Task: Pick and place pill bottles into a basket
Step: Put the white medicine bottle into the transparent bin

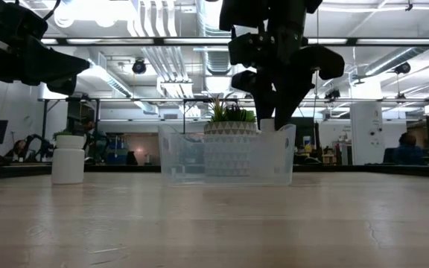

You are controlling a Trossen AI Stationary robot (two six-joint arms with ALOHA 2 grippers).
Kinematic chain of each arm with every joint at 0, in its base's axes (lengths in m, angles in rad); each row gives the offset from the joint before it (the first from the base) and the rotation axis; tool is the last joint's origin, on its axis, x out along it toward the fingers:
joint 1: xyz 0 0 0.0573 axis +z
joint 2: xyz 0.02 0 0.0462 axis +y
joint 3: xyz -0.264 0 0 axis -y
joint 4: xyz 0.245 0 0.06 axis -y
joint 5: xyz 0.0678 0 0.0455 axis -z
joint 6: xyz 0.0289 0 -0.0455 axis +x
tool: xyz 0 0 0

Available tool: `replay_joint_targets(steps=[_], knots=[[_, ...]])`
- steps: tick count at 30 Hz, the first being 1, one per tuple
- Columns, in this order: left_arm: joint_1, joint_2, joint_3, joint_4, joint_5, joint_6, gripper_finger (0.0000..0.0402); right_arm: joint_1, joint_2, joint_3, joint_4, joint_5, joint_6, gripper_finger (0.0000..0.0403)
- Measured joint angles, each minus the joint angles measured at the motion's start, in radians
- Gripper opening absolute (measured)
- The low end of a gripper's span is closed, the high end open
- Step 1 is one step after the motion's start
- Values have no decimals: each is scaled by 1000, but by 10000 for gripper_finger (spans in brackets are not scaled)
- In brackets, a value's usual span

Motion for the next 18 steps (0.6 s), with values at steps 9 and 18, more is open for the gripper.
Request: replay_joint_targets(steps=[9, 18], knots=[[0, 0, 0, 0, 0, 0, 12, -5, 0, -2, 3, -1, -5, 149], [0, 0, 0, 0, 0, 0, 12, -5, 0, -2, 3, -1, -5, 164]])
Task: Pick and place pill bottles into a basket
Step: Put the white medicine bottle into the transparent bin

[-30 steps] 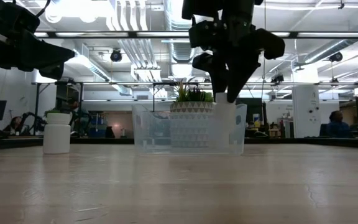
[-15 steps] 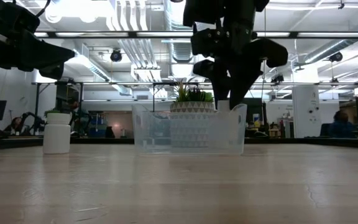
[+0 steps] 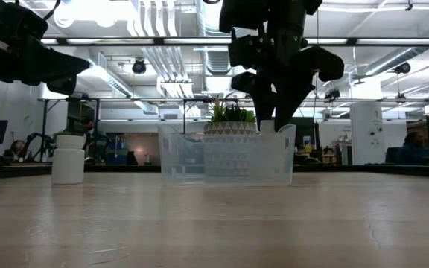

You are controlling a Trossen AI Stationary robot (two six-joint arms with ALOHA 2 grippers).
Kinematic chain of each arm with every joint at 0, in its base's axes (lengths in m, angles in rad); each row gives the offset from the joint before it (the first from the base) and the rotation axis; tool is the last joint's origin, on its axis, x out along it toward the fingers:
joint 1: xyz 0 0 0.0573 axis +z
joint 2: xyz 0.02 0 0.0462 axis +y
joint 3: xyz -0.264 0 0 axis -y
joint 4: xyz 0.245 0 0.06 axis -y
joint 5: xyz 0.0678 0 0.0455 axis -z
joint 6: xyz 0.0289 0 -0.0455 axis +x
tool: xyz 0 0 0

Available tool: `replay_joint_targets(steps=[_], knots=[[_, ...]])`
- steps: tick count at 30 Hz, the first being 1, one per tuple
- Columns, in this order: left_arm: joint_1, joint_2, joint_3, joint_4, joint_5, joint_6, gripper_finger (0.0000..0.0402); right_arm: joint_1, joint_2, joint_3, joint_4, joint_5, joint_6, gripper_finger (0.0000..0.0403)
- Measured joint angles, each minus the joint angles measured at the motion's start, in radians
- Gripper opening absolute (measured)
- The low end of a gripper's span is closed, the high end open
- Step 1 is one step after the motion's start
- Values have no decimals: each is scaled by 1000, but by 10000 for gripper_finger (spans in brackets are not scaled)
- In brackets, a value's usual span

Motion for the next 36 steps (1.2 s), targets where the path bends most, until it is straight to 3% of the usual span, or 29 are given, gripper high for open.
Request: replay_joint_targets(steps=[36], knots=[[0, 0, 0, 0, 0, 0, 12, 1, 0, 1, 3, 0, 1, 185]])
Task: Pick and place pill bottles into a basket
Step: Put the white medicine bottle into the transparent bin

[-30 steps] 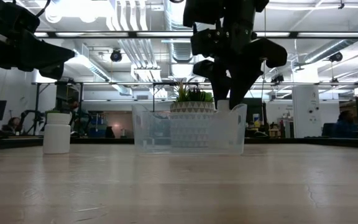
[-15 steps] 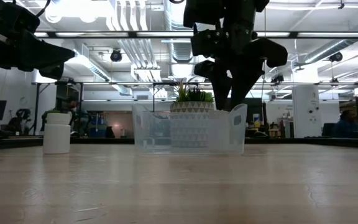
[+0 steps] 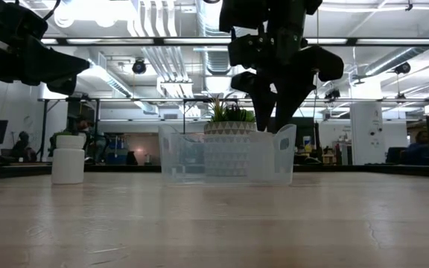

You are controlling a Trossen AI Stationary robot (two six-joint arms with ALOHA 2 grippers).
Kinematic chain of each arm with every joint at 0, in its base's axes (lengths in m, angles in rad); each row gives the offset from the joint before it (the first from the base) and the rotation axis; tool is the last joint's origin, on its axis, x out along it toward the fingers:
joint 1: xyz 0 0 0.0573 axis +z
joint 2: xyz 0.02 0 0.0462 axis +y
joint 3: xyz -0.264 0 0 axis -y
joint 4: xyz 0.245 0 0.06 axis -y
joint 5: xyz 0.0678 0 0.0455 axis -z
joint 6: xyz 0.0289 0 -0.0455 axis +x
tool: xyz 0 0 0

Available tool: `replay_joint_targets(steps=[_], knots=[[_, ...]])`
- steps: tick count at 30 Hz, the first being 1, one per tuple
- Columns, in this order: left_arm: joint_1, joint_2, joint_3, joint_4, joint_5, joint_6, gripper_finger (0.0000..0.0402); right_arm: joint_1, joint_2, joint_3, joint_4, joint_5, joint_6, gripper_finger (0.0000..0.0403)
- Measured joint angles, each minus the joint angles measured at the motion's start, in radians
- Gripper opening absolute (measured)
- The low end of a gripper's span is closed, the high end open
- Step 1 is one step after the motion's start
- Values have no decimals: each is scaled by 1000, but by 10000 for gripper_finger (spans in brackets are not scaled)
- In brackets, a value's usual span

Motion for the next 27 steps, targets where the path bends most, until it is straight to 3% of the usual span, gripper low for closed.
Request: replay_joint_targets(steps=[27], knots=[[0, 0, 0, 0, 0, 0, 12, 0, 0, 48, 144, -35, 33, 185]])
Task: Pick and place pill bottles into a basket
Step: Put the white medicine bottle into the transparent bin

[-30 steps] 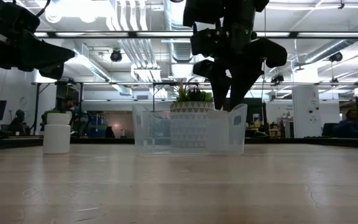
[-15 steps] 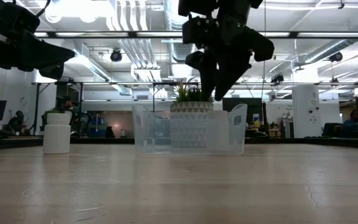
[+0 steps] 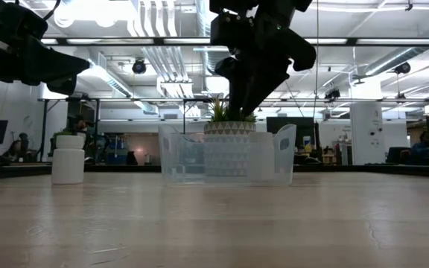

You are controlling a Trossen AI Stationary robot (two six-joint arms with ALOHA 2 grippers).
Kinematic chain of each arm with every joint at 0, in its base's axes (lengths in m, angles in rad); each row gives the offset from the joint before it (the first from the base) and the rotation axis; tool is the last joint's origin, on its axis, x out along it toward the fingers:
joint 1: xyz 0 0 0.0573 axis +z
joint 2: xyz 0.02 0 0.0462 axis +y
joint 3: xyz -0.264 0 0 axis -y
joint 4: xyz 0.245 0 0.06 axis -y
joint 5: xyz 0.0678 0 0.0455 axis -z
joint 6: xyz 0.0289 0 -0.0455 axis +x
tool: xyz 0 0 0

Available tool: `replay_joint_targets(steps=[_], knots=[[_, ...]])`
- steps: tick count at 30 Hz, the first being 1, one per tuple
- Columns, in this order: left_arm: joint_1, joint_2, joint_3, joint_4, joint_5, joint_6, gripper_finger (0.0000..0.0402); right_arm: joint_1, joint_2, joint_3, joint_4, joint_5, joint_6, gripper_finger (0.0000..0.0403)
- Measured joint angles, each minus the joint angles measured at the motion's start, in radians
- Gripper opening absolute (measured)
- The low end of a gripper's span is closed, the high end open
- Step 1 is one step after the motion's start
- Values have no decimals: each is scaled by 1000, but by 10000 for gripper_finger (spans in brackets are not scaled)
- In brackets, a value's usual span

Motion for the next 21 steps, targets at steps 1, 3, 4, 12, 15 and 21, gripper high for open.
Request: replay_joint_targets(steps=[1, 3, 4, 12, 15, 21], knots=[[0, 0, 0, 0, 0, 0, 12, 0, 0, 4, 5, -2, 0, 185], [0, 0, 0, 0, 0, 0, 12, 0, 0, 15, 15, -1, 4, 185], [0, 0, 0, 0, 0, 0, 12, 0, 0, 21, 19, -1, 5, 185], [0, 0, 0, 0, 0, 0, 12, -1, 154, 208, -116, 2, -14, 185], [0, 0, 0, 0, 0, 0, 12, 1, 246, 323, -243, 2, -32, 185], [0, 0, 0, 0, 0, 0, 12, 2, 329, 436, -365, 3, -30, 185]])
